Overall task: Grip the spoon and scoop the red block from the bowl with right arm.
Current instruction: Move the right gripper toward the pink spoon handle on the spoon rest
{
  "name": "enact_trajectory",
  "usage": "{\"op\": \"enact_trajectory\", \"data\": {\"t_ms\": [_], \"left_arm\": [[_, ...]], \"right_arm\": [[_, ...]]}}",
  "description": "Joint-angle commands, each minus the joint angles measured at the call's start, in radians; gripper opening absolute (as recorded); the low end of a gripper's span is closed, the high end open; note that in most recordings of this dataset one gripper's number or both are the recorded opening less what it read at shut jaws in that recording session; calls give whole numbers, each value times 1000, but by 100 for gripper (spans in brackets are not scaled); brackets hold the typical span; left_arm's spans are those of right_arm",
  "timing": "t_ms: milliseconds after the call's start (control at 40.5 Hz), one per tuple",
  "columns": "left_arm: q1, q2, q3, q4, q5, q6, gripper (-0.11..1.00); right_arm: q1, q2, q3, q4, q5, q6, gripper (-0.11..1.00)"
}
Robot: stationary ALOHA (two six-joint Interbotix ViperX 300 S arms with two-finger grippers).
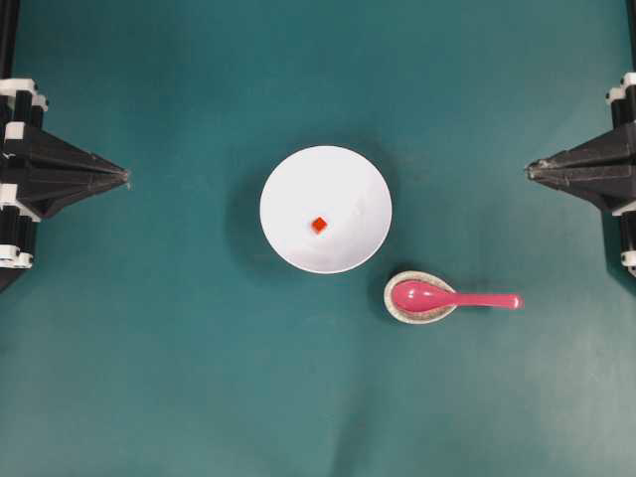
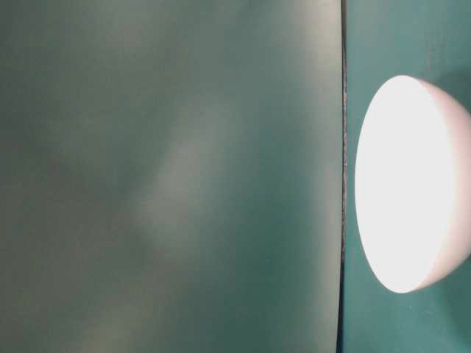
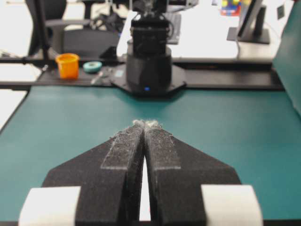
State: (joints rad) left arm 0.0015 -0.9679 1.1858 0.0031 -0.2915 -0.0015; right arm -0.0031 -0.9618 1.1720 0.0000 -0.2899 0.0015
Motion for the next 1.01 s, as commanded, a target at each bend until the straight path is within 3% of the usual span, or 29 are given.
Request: {"op": "enact_trajectory", "data": {"t_ms": [0, 25, 123, 543, 764, 838, 986], "left_arm": [[-8, 11, -29, 18, 14, 12, 0], [-8, 12, -31, 18, 40, 6, 0], [-8, 12, -31, 20, 63, 2, 0], [-3, 29, -31, 18, 69, 12, 0], [11, 41, -28, 18, 69, 14, 0], [15, 48, -28, 18, 69, 14, 0], [17, 60, -26, 18, 67, 14, 0]], "right_arm": [[2, 9, -23, 14, -5, 12, 0], [2, 21, -28, 63, -2, 35, 0], [3, 41, -23, 100, -9, 66, 0], [28, 164, 9, 84, -54, 100, 2], [75, 291, 60, 104, -146, 133, 56], [109, 348, 89, 129, -221, 137, 55], [224, 492, 169, 275, -474, 138, 53]]}}
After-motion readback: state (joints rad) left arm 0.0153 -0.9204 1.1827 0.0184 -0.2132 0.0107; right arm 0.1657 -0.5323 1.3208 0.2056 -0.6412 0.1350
